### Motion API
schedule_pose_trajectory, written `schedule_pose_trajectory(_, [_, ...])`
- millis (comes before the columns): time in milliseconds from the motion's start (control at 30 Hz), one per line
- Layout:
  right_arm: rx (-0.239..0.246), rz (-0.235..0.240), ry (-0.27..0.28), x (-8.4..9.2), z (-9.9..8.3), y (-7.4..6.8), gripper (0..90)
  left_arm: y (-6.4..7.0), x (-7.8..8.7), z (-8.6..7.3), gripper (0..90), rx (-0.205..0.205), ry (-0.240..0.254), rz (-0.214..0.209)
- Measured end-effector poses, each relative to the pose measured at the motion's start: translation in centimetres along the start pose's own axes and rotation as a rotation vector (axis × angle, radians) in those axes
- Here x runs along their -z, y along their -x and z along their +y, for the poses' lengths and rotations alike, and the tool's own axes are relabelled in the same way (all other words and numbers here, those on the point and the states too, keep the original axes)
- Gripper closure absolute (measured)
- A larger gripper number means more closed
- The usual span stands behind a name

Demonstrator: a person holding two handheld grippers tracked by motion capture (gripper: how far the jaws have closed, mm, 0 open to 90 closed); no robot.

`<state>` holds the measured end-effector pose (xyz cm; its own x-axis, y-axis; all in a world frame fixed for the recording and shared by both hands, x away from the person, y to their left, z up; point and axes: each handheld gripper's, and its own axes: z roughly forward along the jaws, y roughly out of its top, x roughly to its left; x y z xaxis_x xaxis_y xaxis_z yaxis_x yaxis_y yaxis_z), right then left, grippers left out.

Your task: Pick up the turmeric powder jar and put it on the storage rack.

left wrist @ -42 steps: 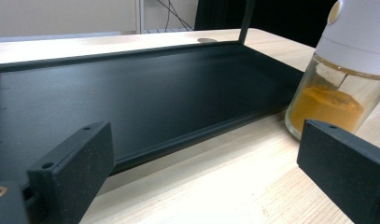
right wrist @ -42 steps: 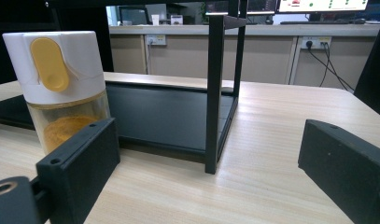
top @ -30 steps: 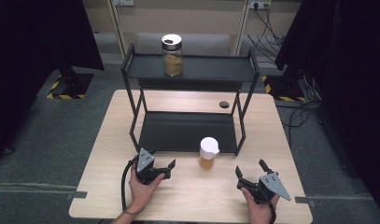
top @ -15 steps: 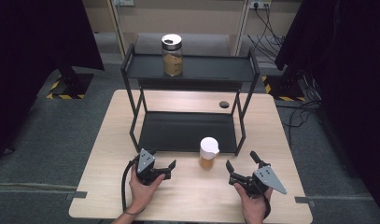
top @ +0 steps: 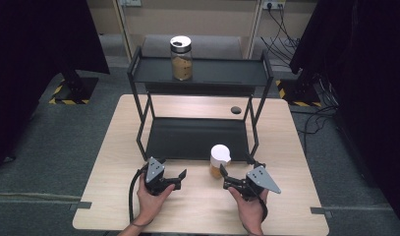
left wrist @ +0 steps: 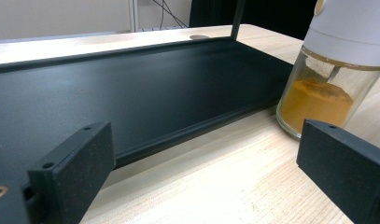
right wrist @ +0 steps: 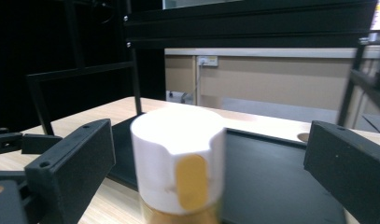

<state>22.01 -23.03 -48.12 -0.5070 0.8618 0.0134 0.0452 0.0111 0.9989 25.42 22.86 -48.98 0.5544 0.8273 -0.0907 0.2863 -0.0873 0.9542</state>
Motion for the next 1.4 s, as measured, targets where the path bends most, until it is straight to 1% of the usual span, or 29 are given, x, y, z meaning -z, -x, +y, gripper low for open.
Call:
schedule_pose_trajectory(167, [0.0,0.02,-0.012,-1.5,0.2,-0.3,2.2,0.0,0.0,0.0,3.6,0.0,0.0,-0.001])
schedule_pose_trajectory(300, [0.011,0.027,-0.026,-2.5,0.2,-0.5,2.2,-0.1,0.0,0.0,3.6,-0.002,-0.002,-0.002])
schedule_pose_trajectory(400, [0.018,0.03,-0.036,-3.1,0.3,-0.5,2.2,0.0,0.0,0.0,3.6,-0.005,-0.002,-0.003])
schedule_pose_trajectory(567, [0.016,0.044,-0.044,-4.2,0.5,-0.2,2.8,-0.1,-0.1,0.1,3.6,-0.006,-0.002,-0.005])
schedule_pose_trajectory(667, [0.02,0.047,-0.049,-4.8,0.6,-0.1,5.3,-0.1,-0.1,0.1,3.6,-0.006,-0.003,-0.006])
schedule_pose_trajectory(733, [0.02,0.051,-0.053,-5.1,0.5,0.0,10.2,-0.2,-0.1,0.1,3.6,-0.006,-0.002,-0.006])
schedule_pose_trajectory(800, [0.022,0.042,-0.051,-5.1,0.4,0.0,16.1,-0.2,-0.1,0.1,3.6,-0.005,-0.002,-0.007])
schedule_pose_trajectory(900, [0.008,0.041,-0.048,-5.1,0.1,0.0,20.7,-0.2,-0.1,0.1,3.6,-0.007,-0.002,-0.007])
schedule_pose_trajectory(1067, [-0.004,0.044,-0.042,-5.0,-0.4,0.1,23.6,-0.2,-0.1,0.1,3.6,-0.006,-0.002,-0.007])
schedule_pose_trajectory(1133, [-0.015,0.05,-0.036,-5.0,-0.5,0.1,26.6,-0.2,-0.2,0.1,3.6,-0.008,-0.003,-0.008])
schedule_pose_trajectory(1233, [-0.015,0.057,-0.043,-5.0,-0.7,0.2,28.5,-0.2,-0.1,0.1,3.6,-0.006,-0.001,-0.008])
schedule_pose_trajectory(1400, [-0.013,0.053,-0.031,-4.9,-1.1,0.0,30.1,-0.3,-0.2,0.1,3.6,-0.008,-0.002,-0.008])
